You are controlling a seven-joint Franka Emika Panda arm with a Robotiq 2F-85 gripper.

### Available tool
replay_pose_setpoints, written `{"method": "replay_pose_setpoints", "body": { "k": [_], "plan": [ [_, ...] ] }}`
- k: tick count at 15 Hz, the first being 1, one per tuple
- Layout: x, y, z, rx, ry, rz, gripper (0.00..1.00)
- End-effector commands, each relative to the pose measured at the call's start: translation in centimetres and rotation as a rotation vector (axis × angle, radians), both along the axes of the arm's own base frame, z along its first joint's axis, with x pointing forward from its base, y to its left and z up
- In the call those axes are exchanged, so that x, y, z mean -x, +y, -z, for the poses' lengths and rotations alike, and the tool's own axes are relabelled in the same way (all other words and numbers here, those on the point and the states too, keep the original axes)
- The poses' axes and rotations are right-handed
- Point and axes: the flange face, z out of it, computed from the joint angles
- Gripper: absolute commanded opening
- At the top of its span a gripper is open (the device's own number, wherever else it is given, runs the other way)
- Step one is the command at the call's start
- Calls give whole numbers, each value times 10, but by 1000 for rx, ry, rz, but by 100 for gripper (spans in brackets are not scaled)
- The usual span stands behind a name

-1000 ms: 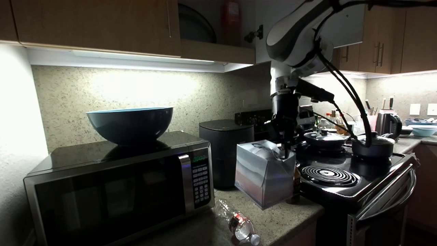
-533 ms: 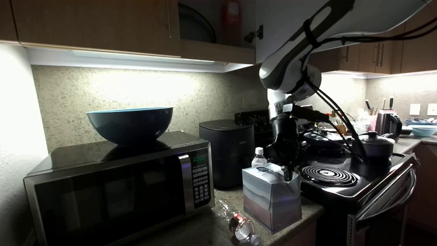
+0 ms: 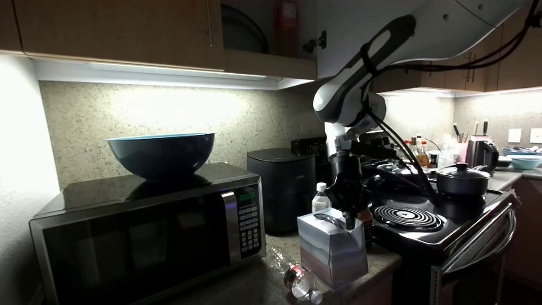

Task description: Remove the tissue box from the open upper cabinet

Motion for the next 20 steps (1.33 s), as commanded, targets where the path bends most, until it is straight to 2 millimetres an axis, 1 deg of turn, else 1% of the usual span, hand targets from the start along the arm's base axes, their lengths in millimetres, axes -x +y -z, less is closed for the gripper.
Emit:
{"method": "replay_pose_setpoints", "body": {
  "k": [1,7,15,16,17,19,20],
  "plan": [
    [-13,-7,3,83,-13,26,5],
    [-29,-12,15,204,-52,16,4],
    [-49,-7,34,244,-45,8,4],
    [-51,-7,36,255,-40,15,32],
    [-52,-8,37,261,-37,20,33],
    [-55,-9,39,269,-30,37,45],
    [-56,-10,39,271,-29,48,52]
  ]
}}
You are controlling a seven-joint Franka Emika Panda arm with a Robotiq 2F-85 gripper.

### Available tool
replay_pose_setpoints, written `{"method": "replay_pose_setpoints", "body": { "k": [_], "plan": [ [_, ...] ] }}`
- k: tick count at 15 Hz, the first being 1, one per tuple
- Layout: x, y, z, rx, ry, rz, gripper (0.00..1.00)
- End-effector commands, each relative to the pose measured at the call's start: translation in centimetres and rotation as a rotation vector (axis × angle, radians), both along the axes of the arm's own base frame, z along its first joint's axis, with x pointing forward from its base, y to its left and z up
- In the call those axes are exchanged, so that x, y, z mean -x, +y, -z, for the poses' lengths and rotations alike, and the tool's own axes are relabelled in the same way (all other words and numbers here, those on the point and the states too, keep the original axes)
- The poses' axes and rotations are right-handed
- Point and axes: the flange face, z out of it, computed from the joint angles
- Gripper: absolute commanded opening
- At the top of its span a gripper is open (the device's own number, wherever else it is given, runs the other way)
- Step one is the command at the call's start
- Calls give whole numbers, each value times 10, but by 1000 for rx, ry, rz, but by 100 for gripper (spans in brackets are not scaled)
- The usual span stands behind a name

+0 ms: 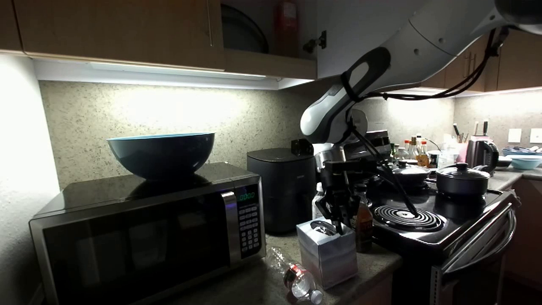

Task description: Remove the tissue box from the open upper cabinet

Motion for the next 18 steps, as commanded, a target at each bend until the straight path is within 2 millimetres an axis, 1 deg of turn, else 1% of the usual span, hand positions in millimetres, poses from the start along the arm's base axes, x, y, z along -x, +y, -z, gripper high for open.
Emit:
{"method": "replay_pose_setpoints", "body": {
  "k": [1,4,6,7,8,10,13,15,16,17,18],
  "plan": [
    [-7,-2,0,38,-1,40,58],
    [-9,-3,-10,32,-16,78,78],
    [-10,-2,-21,27,-39,91,89],
    [-10,-1,-31,17,-58,97,97],
    [-10,1,-40,3,-77,98,99],
    [-8,4,-63,-33,-124,103,100],
    [3,16,-104,-94,-178,98,100],
    [13,28,-129,-142,-186,57,100],
    [-8,20,-110,-90,-173,88,100],
    [-4,24,-122,-103,-181,80,100],
    [0,27,-130,-107,-187,75,100]
  ]
}}
